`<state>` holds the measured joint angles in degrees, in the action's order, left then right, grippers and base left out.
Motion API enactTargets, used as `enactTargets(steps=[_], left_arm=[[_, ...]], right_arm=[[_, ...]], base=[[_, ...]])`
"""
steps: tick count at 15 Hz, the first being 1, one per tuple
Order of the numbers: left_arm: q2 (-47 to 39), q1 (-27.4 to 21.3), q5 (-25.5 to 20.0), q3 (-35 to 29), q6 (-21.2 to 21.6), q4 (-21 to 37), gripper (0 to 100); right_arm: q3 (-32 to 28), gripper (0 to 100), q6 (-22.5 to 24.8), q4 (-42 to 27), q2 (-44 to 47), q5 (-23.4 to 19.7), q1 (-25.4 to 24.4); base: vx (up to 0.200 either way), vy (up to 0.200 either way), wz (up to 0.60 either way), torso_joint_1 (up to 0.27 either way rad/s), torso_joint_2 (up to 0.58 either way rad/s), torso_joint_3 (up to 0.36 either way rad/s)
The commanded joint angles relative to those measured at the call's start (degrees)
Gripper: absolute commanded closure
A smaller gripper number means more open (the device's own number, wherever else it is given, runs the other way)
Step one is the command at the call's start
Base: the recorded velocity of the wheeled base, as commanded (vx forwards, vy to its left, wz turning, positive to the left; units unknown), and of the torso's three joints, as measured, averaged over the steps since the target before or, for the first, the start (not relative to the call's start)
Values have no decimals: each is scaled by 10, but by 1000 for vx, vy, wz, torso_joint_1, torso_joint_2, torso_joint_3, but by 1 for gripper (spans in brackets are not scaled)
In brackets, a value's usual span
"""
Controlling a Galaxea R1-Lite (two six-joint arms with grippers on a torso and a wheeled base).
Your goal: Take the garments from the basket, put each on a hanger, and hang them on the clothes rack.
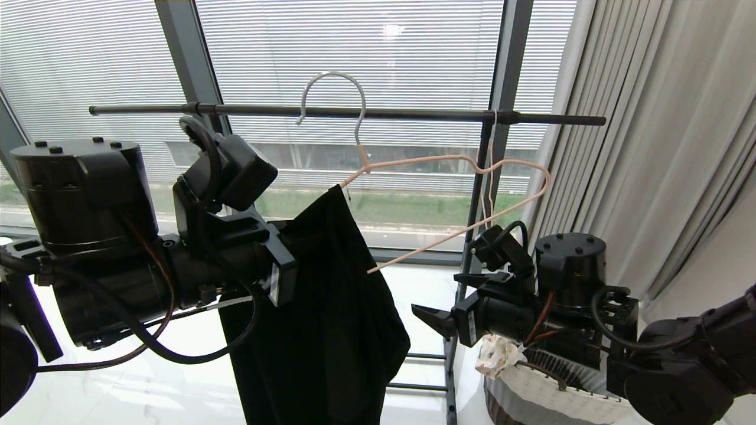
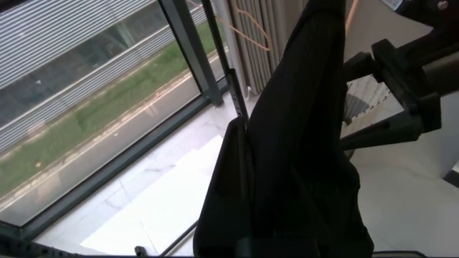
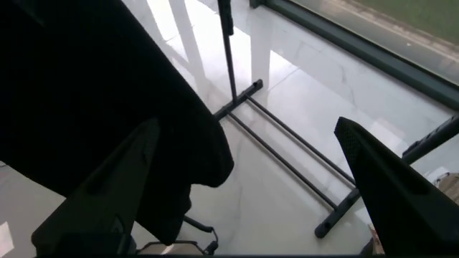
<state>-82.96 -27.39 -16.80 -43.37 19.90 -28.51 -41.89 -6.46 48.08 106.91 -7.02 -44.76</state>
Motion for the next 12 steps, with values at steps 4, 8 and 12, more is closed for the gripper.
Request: enactTargets(steps=[4, 8, 12], left_arm=[[-5, -17, 5, 0, 0, -1, 100], [-4, -18, 6, 0, 0, -1, 100], [-5, -17, 8, 0, -1, -1, 100]], right_arm=[[-5, 0, 1, 1, 23, 5, -40], [-4, 0, 2, 7, 27, 12, -41], [8, 0, 5, 8, 24, 13, -60]], base=[[0, 0, 0, 0, 0, 0], [0, 0, 0, 0, 0, 0], [0, 0, 0, 0, 0, 0]])
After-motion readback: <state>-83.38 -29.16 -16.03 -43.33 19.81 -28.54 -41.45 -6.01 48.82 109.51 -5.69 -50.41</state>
